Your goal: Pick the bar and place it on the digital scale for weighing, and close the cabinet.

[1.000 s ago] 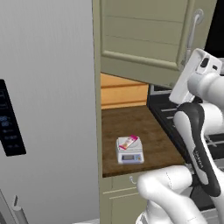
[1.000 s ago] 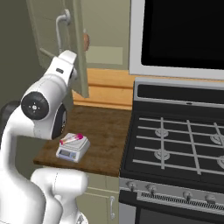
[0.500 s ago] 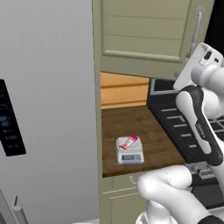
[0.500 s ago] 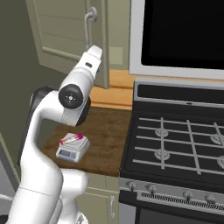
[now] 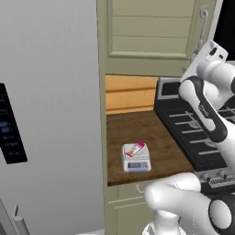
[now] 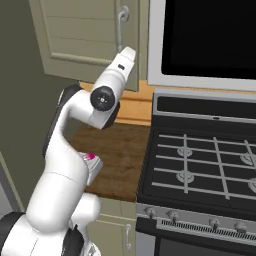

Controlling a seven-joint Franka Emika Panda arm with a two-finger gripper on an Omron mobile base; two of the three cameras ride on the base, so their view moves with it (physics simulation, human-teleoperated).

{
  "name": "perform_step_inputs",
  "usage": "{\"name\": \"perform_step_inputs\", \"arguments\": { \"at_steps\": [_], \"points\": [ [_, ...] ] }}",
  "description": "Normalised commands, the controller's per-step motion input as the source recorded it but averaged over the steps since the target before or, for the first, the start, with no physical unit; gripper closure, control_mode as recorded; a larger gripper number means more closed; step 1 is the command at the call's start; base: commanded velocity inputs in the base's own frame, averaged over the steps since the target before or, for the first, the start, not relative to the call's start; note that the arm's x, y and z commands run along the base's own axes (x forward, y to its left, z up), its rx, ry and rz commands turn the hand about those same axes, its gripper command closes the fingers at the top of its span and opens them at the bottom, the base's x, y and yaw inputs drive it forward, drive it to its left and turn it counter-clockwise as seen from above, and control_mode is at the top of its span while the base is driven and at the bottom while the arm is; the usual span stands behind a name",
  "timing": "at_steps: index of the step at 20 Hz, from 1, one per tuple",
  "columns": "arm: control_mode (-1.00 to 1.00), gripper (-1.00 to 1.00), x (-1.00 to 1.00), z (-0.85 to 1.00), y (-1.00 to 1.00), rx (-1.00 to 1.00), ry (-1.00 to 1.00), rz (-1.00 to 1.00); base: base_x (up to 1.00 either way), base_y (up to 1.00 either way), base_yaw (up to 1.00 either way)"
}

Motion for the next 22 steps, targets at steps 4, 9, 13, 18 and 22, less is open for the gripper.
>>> {"name": "perform_step_inputs", "arguments": {
  "at_steps": [4, 9, 13, 18, 22],
  "points": [
    [-1.0, -1.0, 0.96, -0.03, 0.22, 0.0, 0.0, -0.07, 0.0, 0.0, 0.0],
    [-1.0, -1.0, 0.98, -0.01, 0.22, 0.0, 0.0, -0.08, 0.0, 0.0, 0.0],
    [-1.0, -1.0, 0.96, 0.0, 0.18, 0.0, 0.0, -0.09, 0.0, 0.0, 0.0],
    [-1.0, -1.0, 0.9, 0.0, 0.13, 0.0, 0.0, -0.09, 0.0, 0.0, 0.0],
    [-1.0, -1.0, 0.83, 0.0, 0.08, 0.0, 0.0, -0.08, 0.0, 0.0, 0.0]
  ]
}}
